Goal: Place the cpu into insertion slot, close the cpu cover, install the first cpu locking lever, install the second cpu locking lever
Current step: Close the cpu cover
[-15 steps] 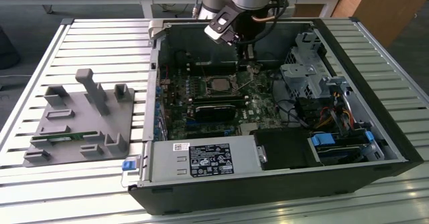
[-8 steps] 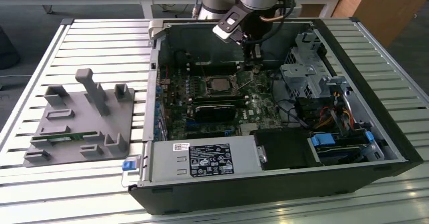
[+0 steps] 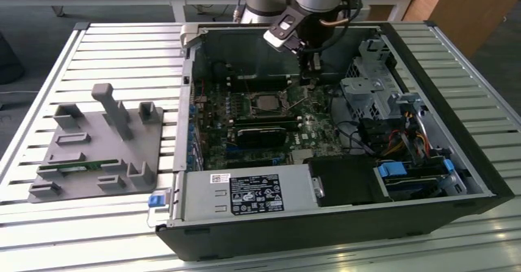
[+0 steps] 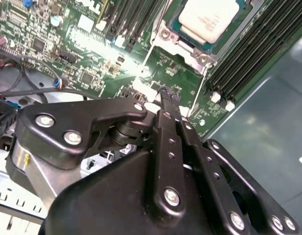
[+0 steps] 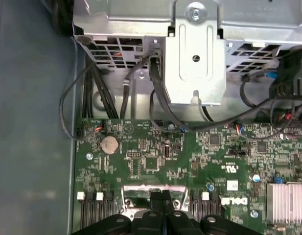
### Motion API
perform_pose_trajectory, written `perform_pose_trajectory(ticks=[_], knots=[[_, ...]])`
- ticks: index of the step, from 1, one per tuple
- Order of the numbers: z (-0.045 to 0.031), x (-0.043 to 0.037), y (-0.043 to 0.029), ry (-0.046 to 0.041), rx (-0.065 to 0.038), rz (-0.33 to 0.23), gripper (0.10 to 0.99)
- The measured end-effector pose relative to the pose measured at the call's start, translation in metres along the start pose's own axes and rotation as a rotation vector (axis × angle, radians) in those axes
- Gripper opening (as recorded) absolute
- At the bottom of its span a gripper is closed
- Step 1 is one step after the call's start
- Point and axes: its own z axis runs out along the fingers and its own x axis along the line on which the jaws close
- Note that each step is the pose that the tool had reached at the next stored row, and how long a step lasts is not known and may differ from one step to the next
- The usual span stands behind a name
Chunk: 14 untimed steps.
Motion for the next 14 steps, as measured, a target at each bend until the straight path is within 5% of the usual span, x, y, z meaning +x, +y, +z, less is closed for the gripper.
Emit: perform_pose_trajectory(ticks=[14], knots=[[0.0048, 0.0013, 0.0197, -0.0002, 0.002, 0.0, 0.106]])
